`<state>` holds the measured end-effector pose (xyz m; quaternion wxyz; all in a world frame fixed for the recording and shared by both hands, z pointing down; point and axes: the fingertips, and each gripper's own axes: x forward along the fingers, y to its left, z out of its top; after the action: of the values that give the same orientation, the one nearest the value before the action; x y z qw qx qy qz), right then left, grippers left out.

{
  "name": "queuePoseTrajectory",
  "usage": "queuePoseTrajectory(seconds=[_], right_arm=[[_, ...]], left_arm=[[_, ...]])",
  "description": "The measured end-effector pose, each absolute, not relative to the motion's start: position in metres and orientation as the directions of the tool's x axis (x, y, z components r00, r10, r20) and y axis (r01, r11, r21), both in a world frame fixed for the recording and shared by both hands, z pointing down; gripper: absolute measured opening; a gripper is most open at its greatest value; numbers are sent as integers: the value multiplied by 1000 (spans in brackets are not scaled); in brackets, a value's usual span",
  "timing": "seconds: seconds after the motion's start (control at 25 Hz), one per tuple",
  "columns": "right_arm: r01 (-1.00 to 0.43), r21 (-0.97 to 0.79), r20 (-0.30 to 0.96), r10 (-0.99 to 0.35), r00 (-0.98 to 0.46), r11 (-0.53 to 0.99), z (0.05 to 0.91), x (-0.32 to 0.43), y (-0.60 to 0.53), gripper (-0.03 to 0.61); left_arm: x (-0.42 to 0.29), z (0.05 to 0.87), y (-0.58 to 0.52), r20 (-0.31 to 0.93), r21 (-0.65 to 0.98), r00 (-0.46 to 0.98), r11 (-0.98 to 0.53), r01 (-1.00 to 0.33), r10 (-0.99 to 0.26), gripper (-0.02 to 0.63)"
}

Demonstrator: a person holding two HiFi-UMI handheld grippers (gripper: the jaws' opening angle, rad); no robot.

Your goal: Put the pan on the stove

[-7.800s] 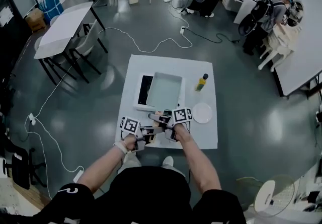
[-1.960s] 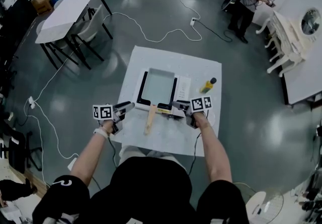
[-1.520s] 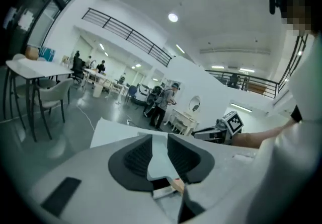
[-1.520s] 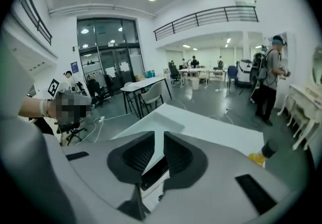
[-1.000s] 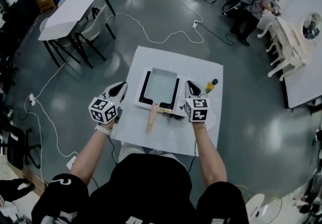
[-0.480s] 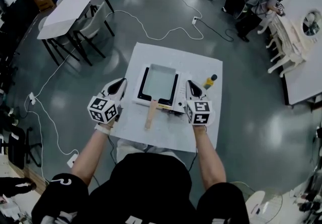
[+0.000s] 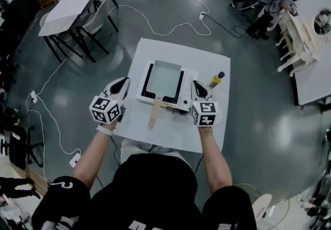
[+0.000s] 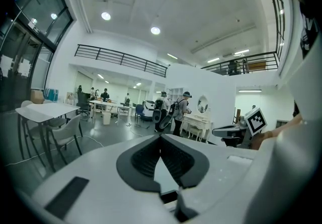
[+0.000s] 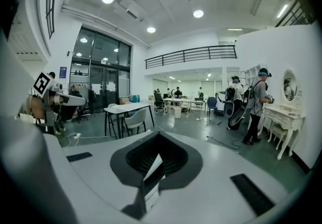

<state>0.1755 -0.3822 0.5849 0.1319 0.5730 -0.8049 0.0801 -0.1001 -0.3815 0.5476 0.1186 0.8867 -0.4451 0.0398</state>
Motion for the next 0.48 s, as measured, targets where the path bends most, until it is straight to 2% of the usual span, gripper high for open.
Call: queuePoseTrajectory(seconds=[0.48], right_arm=[[-942,26,313,-897,-311,336,587,179,-383,-3]], left_arm=[[-96,552,-388,204,159,585,-563,-811,-785,-2]])
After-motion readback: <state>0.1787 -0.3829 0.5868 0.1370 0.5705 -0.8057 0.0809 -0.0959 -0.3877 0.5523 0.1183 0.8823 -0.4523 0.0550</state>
